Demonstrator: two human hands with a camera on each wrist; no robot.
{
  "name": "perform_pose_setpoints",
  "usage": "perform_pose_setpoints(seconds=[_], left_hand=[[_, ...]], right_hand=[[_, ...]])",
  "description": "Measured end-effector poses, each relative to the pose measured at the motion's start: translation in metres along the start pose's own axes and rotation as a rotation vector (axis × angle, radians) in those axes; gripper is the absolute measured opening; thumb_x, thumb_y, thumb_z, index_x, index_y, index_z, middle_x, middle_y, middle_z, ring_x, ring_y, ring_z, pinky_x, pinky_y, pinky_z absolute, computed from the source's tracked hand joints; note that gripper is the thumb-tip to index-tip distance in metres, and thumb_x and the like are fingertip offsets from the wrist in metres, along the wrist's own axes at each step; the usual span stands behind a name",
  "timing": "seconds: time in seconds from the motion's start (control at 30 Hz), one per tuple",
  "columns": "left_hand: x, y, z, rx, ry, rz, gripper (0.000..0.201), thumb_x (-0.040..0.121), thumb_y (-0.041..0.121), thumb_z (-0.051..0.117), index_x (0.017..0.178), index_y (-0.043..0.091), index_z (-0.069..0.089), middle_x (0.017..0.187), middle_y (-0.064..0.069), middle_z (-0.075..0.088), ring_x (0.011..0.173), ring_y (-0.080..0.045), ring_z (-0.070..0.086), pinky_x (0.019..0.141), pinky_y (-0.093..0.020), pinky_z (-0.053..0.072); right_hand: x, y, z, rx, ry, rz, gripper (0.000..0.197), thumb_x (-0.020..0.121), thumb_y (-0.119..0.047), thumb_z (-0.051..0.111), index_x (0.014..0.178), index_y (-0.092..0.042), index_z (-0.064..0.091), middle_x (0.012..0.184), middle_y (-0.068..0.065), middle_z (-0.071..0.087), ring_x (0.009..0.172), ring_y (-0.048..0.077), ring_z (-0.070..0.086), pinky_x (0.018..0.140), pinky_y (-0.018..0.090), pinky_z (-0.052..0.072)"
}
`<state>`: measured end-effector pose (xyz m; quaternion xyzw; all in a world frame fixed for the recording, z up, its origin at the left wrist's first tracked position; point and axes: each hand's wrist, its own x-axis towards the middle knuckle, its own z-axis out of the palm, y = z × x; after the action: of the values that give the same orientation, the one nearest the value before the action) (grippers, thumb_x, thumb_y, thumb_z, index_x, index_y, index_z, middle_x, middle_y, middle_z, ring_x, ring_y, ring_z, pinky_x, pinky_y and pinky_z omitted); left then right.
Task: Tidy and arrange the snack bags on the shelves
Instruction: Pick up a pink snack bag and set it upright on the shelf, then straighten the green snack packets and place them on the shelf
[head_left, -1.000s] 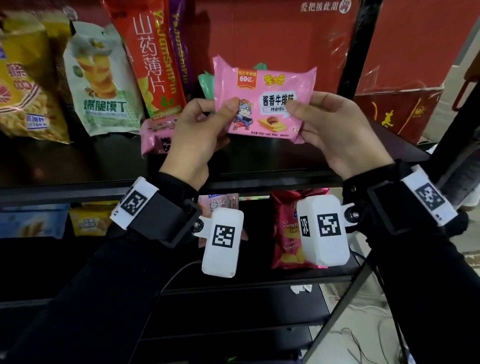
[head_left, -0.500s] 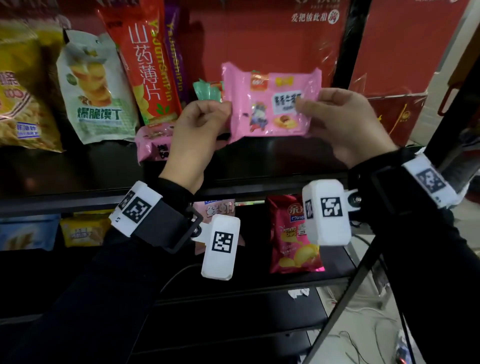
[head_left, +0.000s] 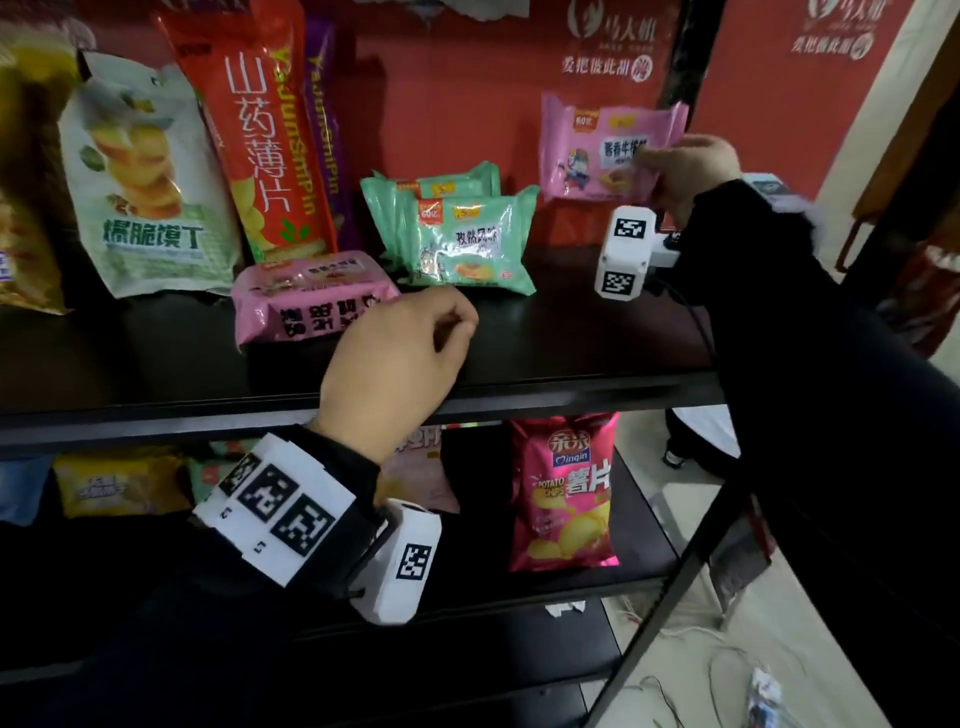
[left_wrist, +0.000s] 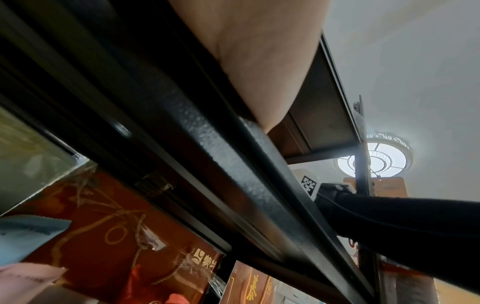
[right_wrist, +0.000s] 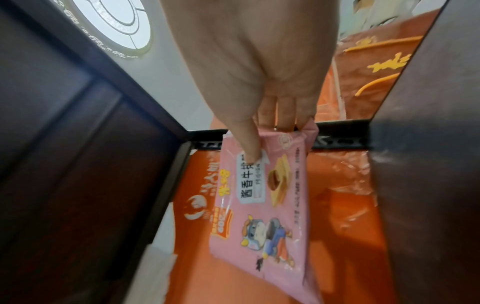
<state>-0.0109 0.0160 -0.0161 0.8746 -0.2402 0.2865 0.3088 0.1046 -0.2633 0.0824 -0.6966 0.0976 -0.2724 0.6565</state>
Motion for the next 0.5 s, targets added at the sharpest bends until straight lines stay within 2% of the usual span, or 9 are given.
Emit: perform_pose_setpoints(seconds=[0.03,0.1,0.17,0.23,0.3,0.37,0.43,0.5], left_hand=[[0.000,0.000,0.000,0.019,0.006,0.012,0.011,0.092,0.024,0.058,0.097,0.024,0.067,0.086,0.007,0.069,0.079,-0.016,0.065,0.070,-0.037,0.053],[-0.001,0.001,0.000,0.030,0.015,0.025,0.011,0.092,0.023,0.058,0.097,0.024,0.068,0.086,0.005,0.070,0.079,-0.018,0.064,0.070,-0.038,0.053],[-0.001,0.000,0.000,0.032,0.022,0.030,0.011,0.092,0.023,0.059,0.097,0.023,0.069,0.086,0.004,0.070,0.078,-0.018,0.064,0.069,-0.038,0.053],[-0.001,0.000,0.000,0.029,0.026,0.032,0.011,0.092,0.023,0.059,0.096,0.023,0.069,0.086,0.004,0.070,0.078,-0.018,0.064,0.068,-0.038,0.053],[-0.001,0.001,0.001,0.029,0.020,0.031,0.011,0.092,0.023,0.058,0.096,0.022,0.068,0.087,0.005,0.070,0.078,-0.018,0.065,0.068,-0.038,0.053],[-0.001,0.001,0.002,0.040,0.026,0.036,0.011,0.092,0.022,0.058,0.095,0.022,0.069,0.086,0.006,0.069,0.077,-0.017,0.064,0.067,-0.036,0.052],[-0.001,0.002,0.002,0.054,0.040,0.039,0.010,0.091,0.022,0.059,0.093,0.022,0.068,0.082,0.007,0.067,0.074,-0.016,0.062,0.064,-0.033,0.050],[-0.001,0.002,0.002,0.066,0.043,0.038,0.009,0.091,0.021,0.059,0.092,0.023,0.068,0.079,0.010,0.064,0.072,-0.014,0.060,0.061,-0.030,0.047]], right_hand=[[0.007,0.006,0.000,-0.028,-0.024,0.029,0.012,0.082,-0.001,0.070,0.093,0.001,0.065,0.102,0.023,0.069,0.088,0.034,0.070,0.081,0.048,0.057],[0.024,0.020,-0.002,-0.102,-0.059,0.087,0.006,0.083,-0.002,0.069,0.082,-0.005,0.064,0.097,0.020,0.070,0.080,0.029,0.070,0.064,0.039,0.059],[0.035,0.028,-0.004,-0.261,-0.118,0.187,0.004,0.087,-0.009,0.066,0.088,-0.009,0.063,0.084,0.009,0.071,0.074,0.021,0.067,0.058,0.032,0.054],[0.044,0.032,-0.004,-0.377,-0.212,0.270,0.003,0.092,-0.012,0.060,0.094,-0.013,0.058,0.059,-0.001,0.069,0.063,0.014,0.065,0.057,0.026,0.052],[0.050,0.034,0.001,-0.466,-0.291,0.307,0.013,0.094,-0.008,0.053,0.081,-0.013,0.054,0.041,-0.007,0.061,0.043,0.005,0.061,0.048,0.017,0.050],[0.047,0.037,0.002,-0.584,-0.326,0.316,0.024,0.096,-0.010,0.051,0.072,-0.012,0.050,0.034,-0.006,0.055,0.031,0.002,0.052,0.041,0.014,0.044],[0.048,0.038,0.004,-0.545,-0.352,0.312,0.021,0.092,-0.006,0.056,0.072,-0.011,0.051,0.036,-0.003,0.057,0.036,0.006,0.056,0.042,0.016,0.046],[0.048,0.037,0.004,-0.557,-0.331,0.321,0.020,0.090,-0.004,0.059,0.072,-0.009,0.053,0.043,0.001,0.061,0.048,0.012,0.060,0.049,0.020,0.049]])
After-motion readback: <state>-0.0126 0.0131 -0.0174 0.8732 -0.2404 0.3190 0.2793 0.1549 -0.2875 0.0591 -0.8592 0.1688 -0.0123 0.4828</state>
